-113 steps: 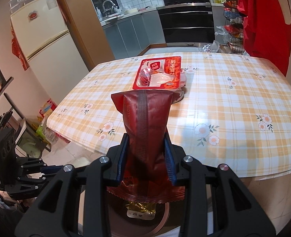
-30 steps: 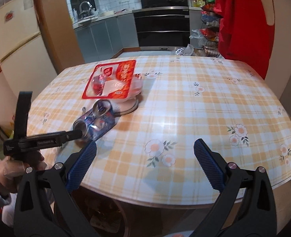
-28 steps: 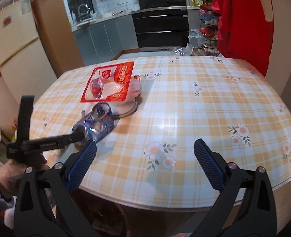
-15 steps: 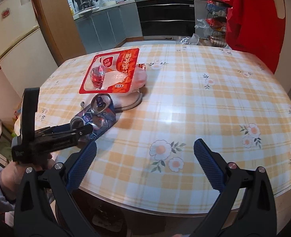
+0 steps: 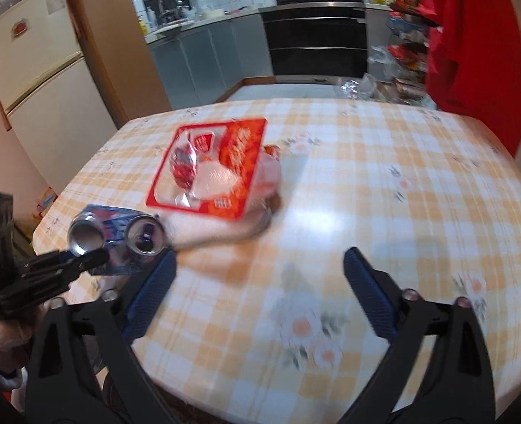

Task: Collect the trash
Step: 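Grasp the crushed blue can with the left gripper while the right gripper grasps the red-labelled plastic tray, then carry the blue can and plastic tray over the bin and open both grippers, then move both tools back toward the remaining trash on the table, then grasp the pink round lid with the right gripper while the left gripper grasps the orange snack packet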

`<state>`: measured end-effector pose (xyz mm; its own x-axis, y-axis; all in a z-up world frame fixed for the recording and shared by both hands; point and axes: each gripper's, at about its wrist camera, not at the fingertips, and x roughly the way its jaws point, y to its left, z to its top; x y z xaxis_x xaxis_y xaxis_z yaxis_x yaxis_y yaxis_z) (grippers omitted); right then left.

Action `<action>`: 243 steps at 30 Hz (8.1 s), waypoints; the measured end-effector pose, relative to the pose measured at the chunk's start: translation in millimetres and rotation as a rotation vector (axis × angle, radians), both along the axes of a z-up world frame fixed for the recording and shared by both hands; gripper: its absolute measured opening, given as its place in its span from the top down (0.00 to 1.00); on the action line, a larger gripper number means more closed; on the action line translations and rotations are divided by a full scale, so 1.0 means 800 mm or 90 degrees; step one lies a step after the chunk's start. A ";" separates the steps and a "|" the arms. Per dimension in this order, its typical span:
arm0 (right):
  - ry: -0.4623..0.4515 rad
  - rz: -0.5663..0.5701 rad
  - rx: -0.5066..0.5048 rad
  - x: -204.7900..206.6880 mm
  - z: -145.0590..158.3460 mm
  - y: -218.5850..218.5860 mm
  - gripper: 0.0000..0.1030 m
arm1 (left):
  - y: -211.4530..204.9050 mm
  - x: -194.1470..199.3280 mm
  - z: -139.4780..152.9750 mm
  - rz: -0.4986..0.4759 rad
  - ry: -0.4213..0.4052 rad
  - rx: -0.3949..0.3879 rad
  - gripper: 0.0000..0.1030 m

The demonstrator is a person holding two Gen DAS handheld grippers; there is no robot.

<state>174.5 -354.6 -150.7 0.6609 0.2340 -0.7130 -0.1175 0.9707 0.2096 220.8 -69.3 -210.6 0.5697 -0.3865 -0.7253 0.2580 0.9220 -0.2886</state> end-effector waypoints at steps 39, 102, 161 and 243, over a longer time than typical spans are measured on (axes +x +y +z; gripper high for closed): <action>-0.126 0.080 0.090 0.098 0.102 0.066 0.95 | 0.109 -0.055 0.080 0.023 -0.117 -0.036 0.79; -0.177 0.075 0.100 -0.268 0.191 0.049 0.95 | 0.054 -0.216 0.111 -0.216 -0.021 -0.104 0.25; -0.035 -0.042 -0.042 -0.210 0.087 0.048 0.06 | 0.159 -0.189 0.106 0.063 -0.101 0.048 0.06; -0.021 -0.016 0.141 0.042 0.018 -0.037 0.36 | -0.078 0.134 0.065 -0.124 -0.022 -0.070 0.95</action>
<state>208.2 -384.5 -136.5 0.6908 0.3650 -0.6242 -0.1037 0.9043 0.4140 328.3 -131.6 -158.6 0.4998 -0.5681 -0.6538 0.4401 0.8167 -0.3732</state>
